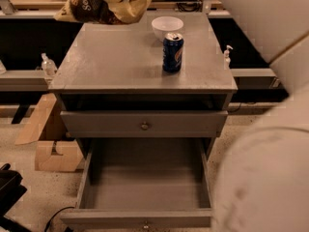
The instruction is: Pick brown chip bag from middle drawer and place on counter
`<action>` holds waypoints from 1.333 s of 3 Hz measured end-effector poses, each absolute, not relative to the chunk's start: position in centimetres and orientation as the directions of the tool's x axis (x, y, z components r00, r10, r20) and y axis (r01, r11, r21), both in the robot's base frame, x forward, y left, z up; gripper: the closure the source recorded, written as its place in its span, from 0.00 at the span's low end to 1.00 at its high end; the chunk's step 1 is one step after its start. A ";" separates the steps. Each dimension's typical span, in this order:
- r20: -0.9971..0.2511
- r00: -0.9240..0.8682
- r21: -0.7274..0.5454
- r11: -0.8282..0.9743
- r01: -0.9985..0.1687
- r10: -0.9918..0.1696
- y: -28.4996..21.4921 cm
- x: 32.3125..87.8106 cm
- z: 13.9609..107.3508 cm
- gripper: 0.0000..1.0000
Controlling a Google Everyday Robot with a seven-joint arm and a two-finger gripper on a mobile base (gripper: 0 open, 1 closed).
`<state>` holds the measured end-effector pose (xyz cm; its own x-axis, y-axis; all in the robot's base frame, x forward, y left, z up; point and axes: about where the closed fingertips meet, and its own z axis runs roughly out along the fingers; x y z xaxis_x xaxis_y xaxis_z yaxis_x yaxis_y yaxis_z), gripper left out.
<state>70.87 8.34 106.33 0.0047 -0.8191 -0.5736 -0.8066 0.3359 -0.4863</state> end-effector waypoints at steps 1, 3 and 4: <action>-0.617 0.063 -0.523 0.349 -0.777 -0.785 10.3 78.3 104.8 1.00; -0.626 0.085 -0.531 0.344 -0.775 -0.775 12.2 81.7 102.2 0.81; -0.625 0.084 -0.527 0.340 -0.779 -0.776 12.5 81.8 101.7 0.50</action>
Offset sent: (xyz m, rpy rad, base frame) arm 0.1538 0.0517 -0.0520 0.0955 -0.1277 0.0497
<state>81.82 12.50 101.71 0.0842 -0.7763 -0.6248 -0.7790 0.3397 -0.5271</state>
